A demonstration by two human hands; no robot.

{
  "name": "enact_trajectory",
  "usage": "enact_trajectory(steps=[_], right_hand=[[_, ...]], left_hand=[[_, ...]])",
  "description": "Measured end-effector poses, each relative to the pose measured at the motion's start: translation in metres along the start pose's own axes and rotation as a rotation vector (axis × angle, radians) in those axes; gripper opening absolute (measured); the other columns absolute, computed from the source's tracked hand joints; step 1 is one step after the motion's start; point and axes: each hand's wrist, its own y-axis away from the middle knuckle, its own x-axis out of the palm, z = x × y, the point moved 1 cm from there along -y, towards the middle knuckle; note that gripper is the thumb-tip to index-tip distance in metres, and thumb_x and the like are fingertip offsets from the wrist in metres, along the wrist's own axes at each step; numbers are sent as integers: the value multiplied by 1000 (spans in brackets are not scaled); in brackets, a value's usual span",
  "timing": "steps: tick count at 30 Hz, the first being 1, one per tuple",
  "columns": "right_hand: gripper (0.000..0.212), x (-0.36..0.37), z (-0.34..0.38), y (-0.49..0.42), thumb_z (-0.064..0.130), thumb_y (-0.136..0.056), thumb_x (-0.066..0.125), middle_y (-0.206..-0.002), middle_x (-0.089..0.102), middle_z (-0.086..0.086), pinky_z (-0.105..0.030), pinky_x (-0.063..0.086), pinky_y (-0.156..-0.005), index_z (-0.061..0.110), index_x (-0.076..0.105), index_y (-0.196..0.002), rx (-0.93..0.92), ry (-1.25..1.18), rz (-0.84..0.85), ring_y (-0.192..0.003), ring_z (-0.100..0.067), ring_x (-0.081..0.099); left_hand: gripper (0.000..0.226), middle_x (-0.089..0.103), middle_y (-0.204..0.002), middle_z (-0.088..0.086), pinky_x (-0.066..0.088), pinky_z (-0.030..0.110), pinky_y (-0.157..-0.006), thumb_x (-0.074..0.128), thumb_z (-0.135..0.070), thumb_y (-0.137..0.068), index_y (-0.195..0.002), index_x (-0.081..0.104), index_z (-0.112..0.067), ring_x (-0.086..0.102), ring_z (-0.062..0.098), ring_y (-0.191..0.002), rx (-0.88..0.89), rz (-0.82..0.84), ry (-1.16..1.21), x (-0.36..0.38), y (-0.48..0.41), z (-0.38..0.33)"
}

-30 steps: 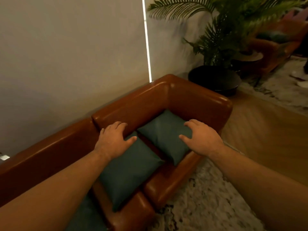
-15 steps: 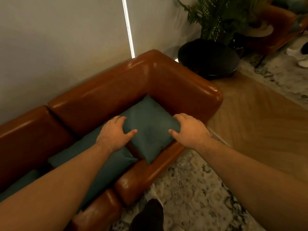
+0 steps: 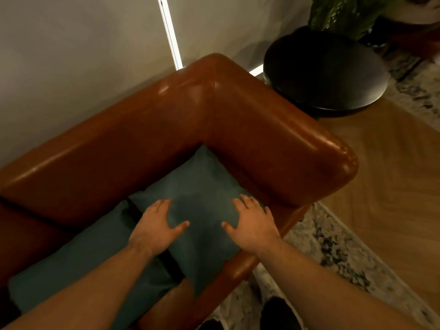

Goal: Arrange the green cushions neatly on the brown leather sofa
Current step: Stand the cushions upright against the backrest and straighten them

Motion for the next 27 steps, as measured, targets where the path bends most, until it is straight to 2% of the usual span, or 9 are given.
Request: enact_trajectory(steps=[7,11,14,16,18,20,22,24,27], right_hand=[[87,58,-52,-106,67,-97,52,-177,6,-2,-62,21,-127,25,19,-166,-34,-41,97,-163,-28,5],[93,84,-87,-150,77,-96,42,-178,2,1,-61,21,-127,30,4,-167,32,-178,111,-163,-29,4],[92,99,-109,-170,84,-94,30,-177,10,2,-58,22,-127,34,4,-168,65,-277,130,-162,-27,13],[87,106,-118,-179,83,-95,21,-175,22,4,-55,22,-128,35,16,-167,91,-409,100,-160,-23,21],[82,111,-124,-186,78,-98,19,-171,33,4,-50,24,-128,32,29,-165,168,-548,69,-157,-22,30],[70,113,-129,-193,67,-105,25,-167,42,0,-45,30,-124,30,36,-163,235,-564,65,-153,-27,39],[60,112,-130,-201,55,-110,31,-162,48,-6,-44,34,-120,25,42,-160,242,-531,38,-148,-30,44],[52,108,-125,-207,48,-111,36,-156,53,-9,-44,38,-117,22,49,-155,240,-494,13,-143,-32,49],[41,105,-112,-210,38,-112,41,-142,62,-8,-41,45,-106,20,60,-144,203,-390,-41,-130,-31,58]], left_hand=[[92,30,-170,18,15,38,-133,69,-64,-90,-160,41,-11,23,30,-160,-75,-84,-15,50,-90,-1],[59,40,-164,17,24,40,-129,68,-58,-93,-125,65,-9,32,32,-156,-99,-168,-6,73,-141,0],[46,59,-128,8,47,42,-105,65,-61,-93,-91,60,-15,58,28,-121,-165,-241,43,76,-174,2],[44,56,-106,0,49,39,-83,64,-64,-92,-84,59,-22,60,22,-95,-192,-313,39,70,-188,3],[42,56,-109,0,49,38,-86,66,-64,-92,-98,64,-22,59,20,-96,-189,-359,55,67,-198,7],[58,58,-133,8,46,43,-109,64,-62,-94,-129,62,-16,57,27,-123,-172,-303,61,71,-204,12],[74,52,-154,12,39,48,-120,52,-66,-99,-152,47,-14,50,33,-141,-186,-214,40,74,-205,18],[81,49,-161,7,40,51,-119,40,-74,-99,-160,37,-21,49,33,-144,-202,-187,21,74,-199,26],[81,57,-152,5,47,52,-110,32,-82,-96,-156,39,-29,56,33,-134,-197,-227,-1,70,-183,37]])
